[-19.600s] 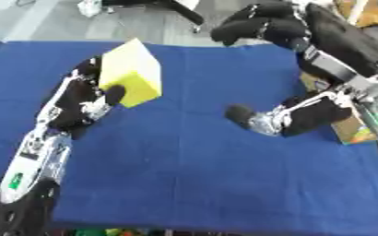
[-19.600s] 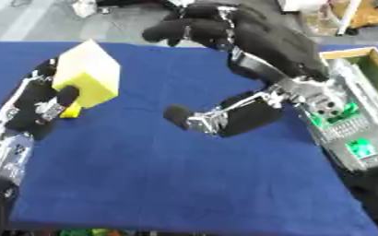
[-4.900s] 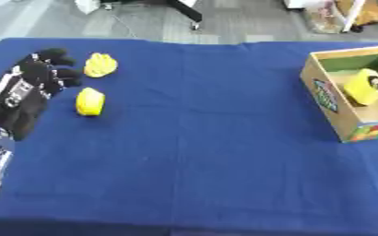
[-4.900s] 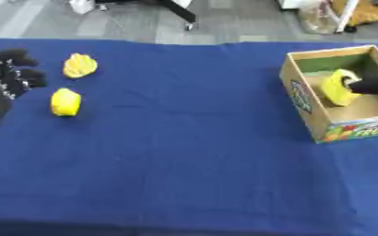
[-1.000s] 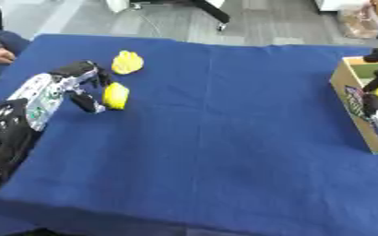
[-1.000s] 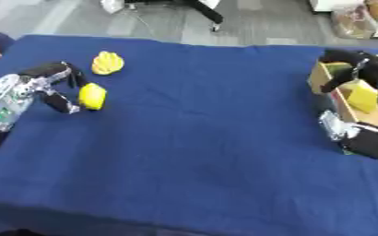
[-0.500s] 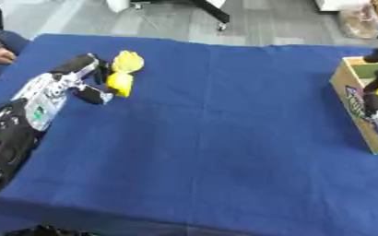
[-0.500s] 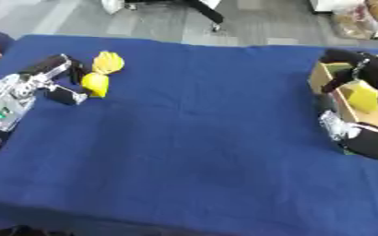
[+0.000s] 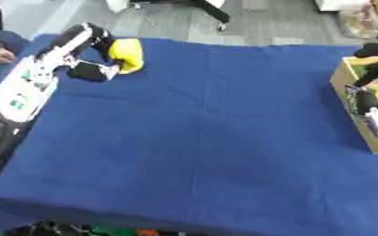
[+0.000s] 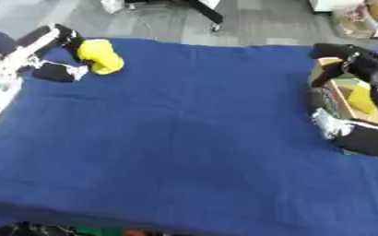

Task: Pick up the objects with one hand, pass them to the other hand, and then place them into the box on the other side of the table.

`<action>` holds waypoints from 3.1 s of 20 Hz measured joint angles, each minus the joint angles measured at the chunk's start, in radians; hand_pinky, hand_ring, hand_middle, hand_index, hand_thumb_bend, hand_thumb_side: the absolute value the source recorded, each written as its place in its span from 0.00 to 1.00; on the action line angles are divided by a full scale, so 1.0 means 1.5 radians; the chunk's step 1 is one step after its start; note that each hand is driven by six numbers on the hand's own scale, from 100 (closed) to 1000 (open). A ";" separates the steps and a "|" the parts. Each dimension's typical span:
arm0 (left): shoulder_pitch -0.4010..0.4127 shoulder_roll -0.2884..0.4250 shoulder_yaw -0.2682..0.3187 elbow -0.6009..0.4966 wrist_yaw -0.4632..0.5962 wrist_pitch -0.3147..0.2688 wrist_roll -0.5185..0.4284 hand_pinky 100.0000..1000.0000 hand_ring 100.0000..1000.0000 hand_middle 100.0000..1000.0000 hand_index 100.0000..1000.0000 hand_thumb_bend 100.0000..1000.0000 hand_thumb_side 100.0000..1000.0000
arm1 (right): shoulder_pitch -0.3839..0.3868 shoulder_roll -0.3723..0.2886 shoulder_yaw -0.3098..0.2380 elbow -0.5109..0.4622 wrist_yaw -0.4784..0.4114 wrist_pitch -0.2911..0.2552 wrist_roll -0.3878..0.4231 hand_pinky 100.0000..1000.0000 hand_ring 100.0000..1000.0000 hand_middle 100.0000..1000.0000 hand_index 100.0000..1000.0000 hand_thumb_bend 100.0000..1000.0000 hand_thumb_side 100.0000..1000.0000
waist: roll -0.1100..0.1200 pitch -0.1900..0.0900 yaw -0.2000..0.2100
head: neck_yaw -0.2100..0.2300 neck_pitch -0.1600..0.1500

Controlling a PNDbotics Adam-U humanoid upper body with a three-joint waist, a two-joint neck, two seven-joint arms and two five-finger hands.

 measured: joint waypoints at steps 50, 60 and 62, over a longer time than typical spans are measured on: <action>-0.022 -0.009 -0.156 -0.221 0.331 0.183 -0.109 0.67 0.44 0.40 0.52 0.05 0.05 | -0.188 0.113 0.150 -0.014 0.541 -0.036 0.079 0.74 0.69 0.71 0.90 0.34 0.35 | -0.001 0.000 0.008 | -0.074 0.000; -0.005 0.009 -0.143 -0.184 0.312 0.167 -0.093 0.67 0.44 0.40 0.52 0.05 0.05 | -0.188 0.113 0.155 -0.014 0.538 -0.035 0.082 0.74 0.69 0.71 0.90 0.34 0.35 | -0.001 0.000 0.009 | -0.071 0.000; -0.004 0.009 -0.142 -0.178 0.312 0.166 -0.092 0.67 0.44 0.40 0.52 0.05 0.05 | -0.188 0.114 0.156 -0.014 0.537 -0.034 0.082 0.74 0.68 0.70 0.90 0.34 0.35 | -0.001 0.000 0.009 | -0.071 0.000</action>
